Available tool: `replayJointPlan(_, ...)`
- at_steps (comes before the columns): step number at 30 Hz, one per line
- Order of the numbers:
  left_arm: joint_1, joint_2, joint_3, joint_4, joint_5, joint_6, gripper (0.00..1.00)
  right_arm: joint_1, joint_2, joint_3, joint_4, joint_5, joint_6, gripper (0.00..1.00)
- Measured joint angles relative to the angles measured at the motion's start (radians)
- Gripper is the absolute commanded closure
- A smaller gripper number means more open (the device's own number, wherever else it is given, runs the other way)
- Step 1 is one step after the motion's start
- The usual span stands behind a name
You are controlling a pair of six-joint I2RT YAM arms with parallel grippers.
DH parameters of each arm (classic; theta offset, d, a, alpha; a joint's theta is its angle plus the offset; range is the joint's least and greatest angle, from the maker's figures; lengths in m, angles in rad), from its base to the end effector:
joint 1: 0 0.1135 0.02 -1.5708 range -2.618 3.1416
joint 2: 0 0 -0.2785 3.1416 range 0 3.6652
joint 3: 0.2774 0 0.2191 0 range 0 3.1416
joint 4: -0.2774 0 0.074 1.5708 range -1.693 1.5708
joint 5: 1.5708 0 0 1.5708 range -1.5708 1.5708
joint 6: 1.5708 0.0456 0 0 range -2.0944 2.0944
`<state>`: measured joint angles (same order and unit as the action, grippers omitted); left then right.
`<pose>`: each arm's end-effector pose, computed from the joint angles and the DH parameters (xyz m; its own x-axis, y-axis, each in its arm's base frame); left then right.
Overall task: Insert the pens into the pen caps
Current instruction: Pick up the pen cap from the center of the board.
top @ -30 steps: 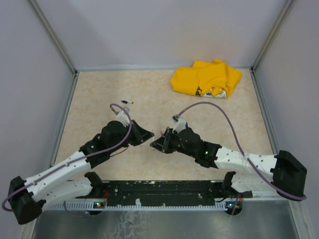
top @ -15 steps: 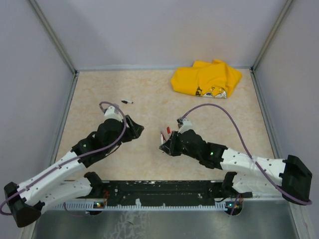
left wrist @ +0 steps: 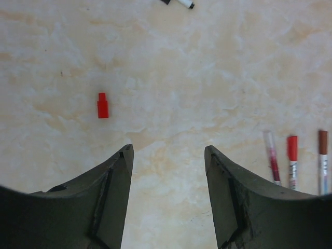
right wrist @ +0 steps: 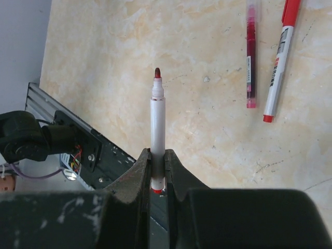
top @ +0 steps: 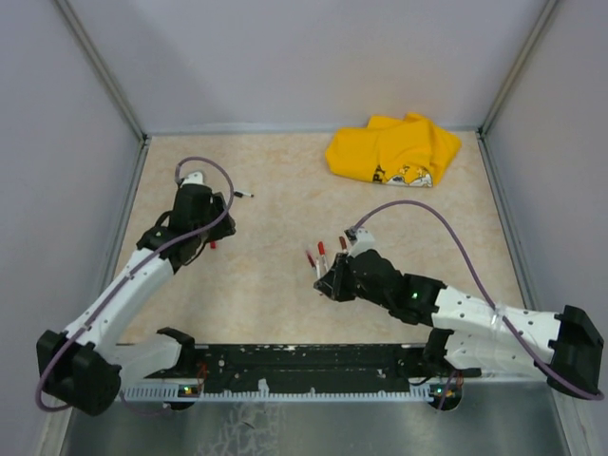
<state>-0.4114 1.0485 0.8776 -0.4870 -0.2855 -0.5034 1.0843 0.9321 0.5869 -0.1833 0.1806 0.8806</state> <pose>0.1812 -0.0650 0.3062 -0.5775 -0.2531 -0.7762 -0.1132 0.9664 -0.2309 0.0892 0.1511 0.2623 -0.7647 0.1766 -0.6197 -0.3257 0.7238 0.6083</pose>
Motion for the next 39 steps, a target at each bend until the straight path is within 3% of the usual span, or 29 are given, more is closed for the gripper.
replayJointPlan(12, 0.279, 0.299, 0.029, -0.028, 0.219, 0.141, 0.40, 0.000, -0.008, -0.012, -0.034, 0.002, -0.017, 0.96)
replayJointPlan(22, 0.301, 0.547, 0.163, -0.048, 0.223, 0.194, 0.43, 0.000, -0.024, -0.024, -0.048, 0.003, -0.025, 0.96)
replayJointPlan(39, 0.351, 0.681, 0.188, -0.087, 0.249, 0.233, 0.55, 0.000, -0.035, -0.024, -0.052, 0.010, -0.025, 0.97)
